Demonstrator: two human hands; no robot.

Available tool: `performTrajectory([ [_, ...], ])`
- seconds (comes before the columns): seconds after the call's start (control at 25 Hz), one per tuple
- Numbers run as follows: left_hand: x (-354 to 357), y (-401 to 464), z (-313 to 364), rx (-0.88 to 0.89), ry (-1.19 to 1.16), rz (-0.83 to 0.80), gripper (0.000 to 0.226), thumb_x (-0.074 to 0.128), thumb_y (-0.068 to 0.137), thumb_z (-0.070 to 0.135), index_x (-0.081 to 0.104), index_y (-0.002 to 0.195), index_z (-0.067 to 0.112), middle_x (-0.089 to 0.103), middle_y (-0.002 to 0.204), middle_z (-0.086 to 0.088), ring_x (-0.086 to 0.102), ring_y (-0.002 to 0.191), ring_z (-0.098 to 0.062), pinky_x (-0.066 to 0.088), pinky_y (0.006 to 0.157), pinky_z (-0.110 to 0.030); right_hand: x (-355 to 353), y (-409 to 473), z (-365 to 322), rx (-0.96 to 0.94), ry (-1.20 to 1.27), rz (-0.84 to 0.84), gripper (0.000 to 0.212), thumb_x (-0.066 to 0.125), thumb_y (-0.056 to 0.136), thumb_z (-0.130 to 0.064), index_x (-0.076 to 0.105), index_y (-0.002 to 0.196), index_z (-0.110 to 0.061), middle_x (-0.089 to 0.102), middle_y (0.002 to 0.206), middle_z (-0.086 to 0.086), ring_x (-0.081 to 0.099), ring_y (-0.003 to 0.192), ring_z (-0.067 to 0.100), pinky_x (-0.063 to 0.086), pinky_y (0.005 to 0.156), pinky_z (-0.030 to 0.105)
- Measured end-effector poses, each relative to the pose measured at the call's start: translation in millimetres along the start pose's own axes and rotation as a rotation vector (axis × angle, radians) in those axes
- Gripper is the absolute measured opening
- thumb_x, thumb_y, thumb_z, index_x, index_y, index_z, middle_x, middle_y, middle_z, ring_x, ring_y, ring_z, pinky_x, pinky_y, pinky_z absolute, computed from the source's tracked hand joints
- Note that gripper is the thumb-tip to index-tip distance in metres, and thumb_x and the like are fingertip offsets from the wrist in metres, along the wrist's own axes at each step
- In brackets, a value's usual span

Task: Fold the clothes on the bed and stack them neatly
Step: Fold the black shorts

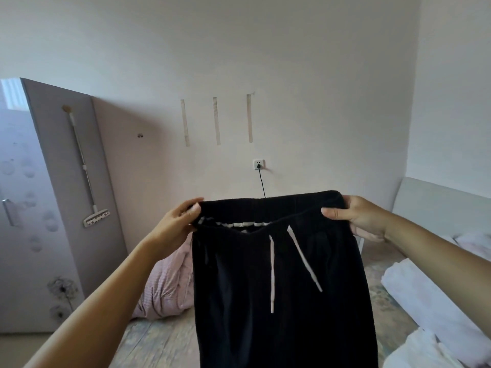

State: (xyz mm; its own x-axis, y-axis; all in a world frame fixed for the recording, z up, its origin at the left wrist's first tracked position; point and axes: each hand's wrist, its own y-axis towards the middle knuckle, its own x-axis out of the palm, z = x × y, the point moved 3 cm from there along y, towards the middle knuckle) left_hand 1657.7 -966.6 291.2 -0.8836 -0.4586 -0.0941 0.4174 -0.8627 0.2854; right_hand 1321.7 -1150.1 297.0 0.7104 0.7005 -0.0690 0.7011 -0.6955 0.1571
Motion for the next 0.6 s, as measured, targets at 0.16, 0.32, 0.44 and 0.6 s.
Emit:
performTrajectory([
  [0.16,27,-19,-12,0.185,0.71,0.025,0.107,0.096,0.059,0.01,0.026,0.14,0.008,0.04,0.127,-0.008,0.05,0.108,-0.024,0.043,0.097,-0.04,0,2,-4,-0.069,-0.001,0.172,0.026,0.063,0.099,-0.02,0.065,0.119,-0.004,0.069,0.122,0.014,0.066,0.114,0.026,0.049,0.106,0.041],
  [0.32,36,-17,-4,0.338,0.471,0.266,0.068,0.083,0.077,-0.005,0.029,0.116,0.007,0.056,0.098,-0.015,0.056,0.084,-0.029,0.046,0.077,-0.034,-6,-1,-10,-0.211,-0.228,0.315,0.021,0.072,0.093,-0.022,0.069,0.112,-0.012,0.072,0.112,0.006,0.068,0.105,0.021,0.052,0.097,0.034],
  [0.44,23,-6,10,0.256,0.344,0.271,0.06,0.079,0.082,-0.004,0.033,0.117,0.011,0.064,0.098,-0.018,0.062,0.078,-0.025,0.055,0.07,-0.028,-11,0,-17,-0.25,-0.227,0.317,0.026,0.076,0.09,-0.021,0.067,0.113,-0.013,0.072,0.113,0.005,0.068,0.103,0.019,0.053,0.095,0.034],
  [0.6,11,5,29,0.158,0.281,0.178,0.044,0.068,0.091,-0.005,0.038,0.119,0.011,0.064,0.109,-0.026,0.065,0.075,-0.024,0.056,0.062,-0.025,-21,4,-30,-0.226,-0.237,0.216,0.028,0.074,0.092,-0.018,0.065,0.118,-0.014,0.07,0.117,0.005,0.067,0.111,0.02,0.05,0.102,0.035],
])
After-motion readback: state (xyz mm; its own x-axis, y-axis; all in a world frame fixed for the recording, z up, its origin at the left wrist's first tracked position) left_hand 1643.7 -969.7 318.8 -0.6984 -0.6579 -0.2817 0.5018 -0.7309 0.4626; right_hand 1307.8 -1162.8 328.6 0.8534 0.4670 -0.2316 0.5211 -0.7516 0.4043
